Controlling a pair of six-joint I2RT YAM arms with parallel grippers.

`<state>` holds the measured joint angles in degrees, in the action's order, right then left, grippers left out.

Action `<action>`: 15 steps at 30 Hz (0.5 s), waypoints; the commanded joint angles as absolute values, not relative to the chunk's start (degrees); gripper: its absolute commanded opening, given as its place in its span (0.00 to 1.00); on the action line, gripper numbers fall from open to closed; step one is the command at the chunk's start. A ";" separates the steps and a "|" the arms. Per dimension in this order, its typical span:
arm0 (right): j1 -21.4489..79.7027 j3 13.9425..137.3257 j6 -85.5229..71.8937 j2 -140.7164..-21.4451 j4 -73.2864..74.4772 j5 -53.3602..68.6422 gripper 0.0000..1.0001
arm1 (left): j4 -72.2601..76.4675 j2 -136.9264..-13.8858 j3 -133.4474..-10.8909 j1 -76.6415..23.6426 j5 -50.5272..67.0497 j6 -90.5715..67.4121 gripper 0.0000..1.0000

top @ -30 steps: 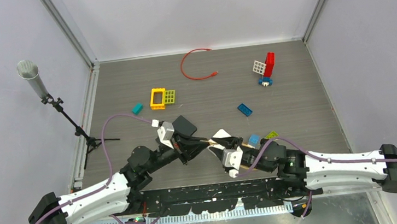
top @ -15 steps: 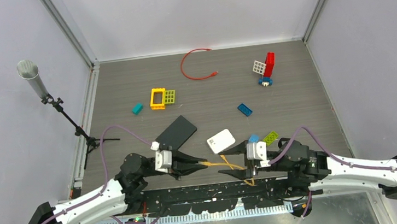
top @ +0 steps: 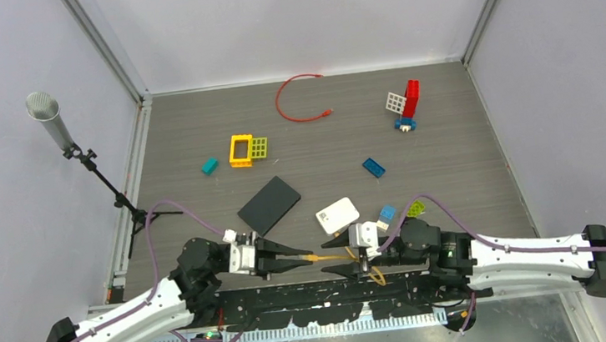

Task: Insert the plug into the switch port
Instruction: Pick up the connector from the center of the board.

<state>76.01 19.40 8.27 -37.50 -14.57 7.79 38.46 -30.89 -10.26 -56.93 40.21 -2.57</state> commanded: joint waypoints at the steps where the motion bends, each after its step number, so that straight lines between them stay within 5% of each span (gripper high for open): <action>1: 76.29 18.68 7.08 -37.44 -25.22 6.72 0.55 | 39.40 -31.74 -10.07 -57.13 41.20 -1.66 0.00; 15: 76.29 16.35 6.15 -36.12 -29.01 6.92 0.41 | 40.70 -32.79 -10.20 -57.10 41.13 -2.11 0.00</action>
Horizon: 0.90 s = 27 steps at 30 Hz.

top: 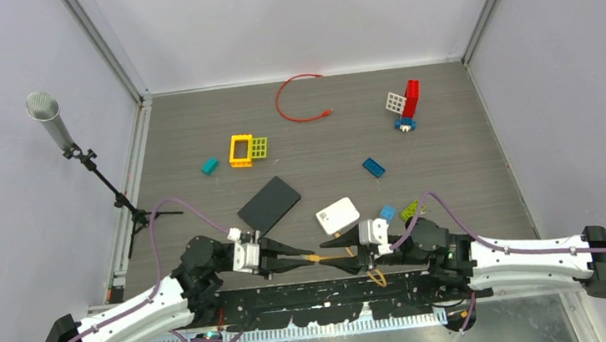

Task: Insert the plug into the switch port
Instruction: Pick up the connector from the center of the board.

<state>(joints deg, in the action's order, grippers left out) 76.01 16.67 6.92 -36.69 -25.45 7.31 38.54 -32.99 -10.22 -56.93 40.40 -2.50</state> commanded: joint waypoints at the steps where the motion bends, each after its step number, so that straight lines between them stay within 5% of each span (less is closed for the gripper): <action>1: 76.28 16.41 6.15 -36.10 -28.90 7.02 0.41 | 40.69 -32.77 -10.20 -57.11 41.07 -2.07 0.00; 22: 76.24 16.52 6.33 -38.19 -29.05 8.82 0.43 | 41.22 -32.92 -10.28 -57.12 40.50 -2.74 0.00; 27: 76.29 16.61 6.50 -38.58 -29.44 9.16 0.26 | 41.31 -33.05 -10.20 -57.08 40.51 -2.81 0.00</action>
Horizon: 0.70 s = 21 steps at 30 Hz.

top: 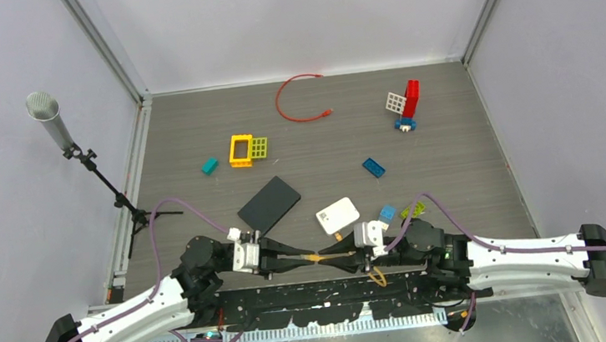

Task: Insert the plug into the switch port
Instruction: Pick up the connector from the center of the board.

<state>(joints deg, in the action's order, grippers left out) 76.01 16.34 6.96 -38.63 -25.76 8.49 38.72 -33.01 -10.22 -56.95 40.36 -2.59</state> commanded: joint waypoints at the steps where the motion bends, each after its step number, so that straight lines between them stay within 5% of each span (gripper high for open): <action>1: 76.27 16.57 6.50 -38.52 -29.42 9.02 0.26 | 41.35 -33.12 -10.20 -57.12 40.46 -2.81 0.00; 8: 76.21 16.26 6.07 -37.74 -29.66 8.25 0.34 | 41.35 -33.22 -10.11 -57.13 40.16 -2.81 0.00; 15: 76.28 16.00 5.98 -37.35 -29.57 8.61 0.22 | 41.15 -33.12 -10.02 -57.13 39.87 -2.85 0.00; 21: 76.24 15.65 5.62 -36.76 -29.73 8.19 0.29 | 40.80 -32.62 -9.83 -57.12 39.46 -2.81 0.00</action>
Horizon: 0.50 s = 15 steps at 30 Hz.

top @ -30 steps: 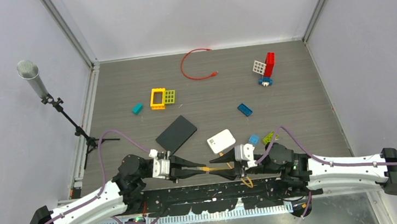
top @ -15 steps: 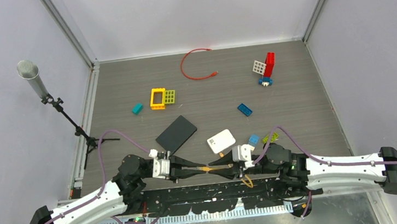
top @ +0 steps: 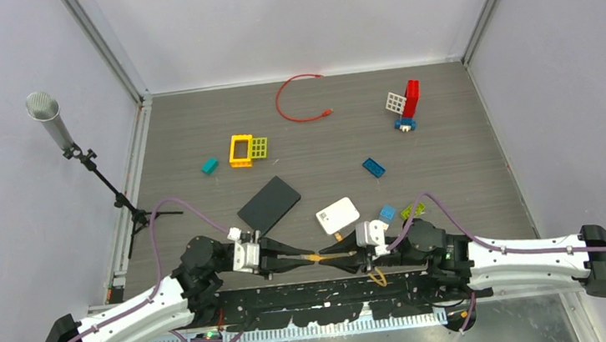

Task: Insert the plug into the switch port
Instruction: Pick up the connector from the center of the board.

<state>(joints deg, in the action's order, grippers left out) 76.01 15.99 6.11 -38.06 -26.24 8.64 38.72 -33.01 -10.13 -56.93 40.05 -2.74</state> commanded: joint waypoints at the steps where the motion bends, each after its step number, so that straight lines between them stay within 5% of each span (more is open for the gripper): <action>1: 76.33 15.67 5.67 -36.58 -29.77 8.19 0.28 | 40.80 -32.58 -9.84 -57.13 39.40 -2.87 0.00; 9: 76.27 15.61 5.99 -36.39 -29.20 8.83 0.01 | 40.61 -32.70 -9.84 -57.12 39.06 -2.64 0.00; 12: 76.23 15.92 6.06 -36.83 -28.34 8.81 0.00 | 40.62 -32.86 -9.84 -57.12 38.68 -2.84 0.00; 13: 76.28 16.12 6.06 -37.09 -28.12 8.20 0.00 | 40.62 -32.87 -9.80 -57.13 37.73 -3.33 0.07; 15: 76.21 16.44 5.41 -37.70 -27.47 4.62 0.00 | 40.58 -32.71 -9.56 -57.13 33.93 -4.92 0.37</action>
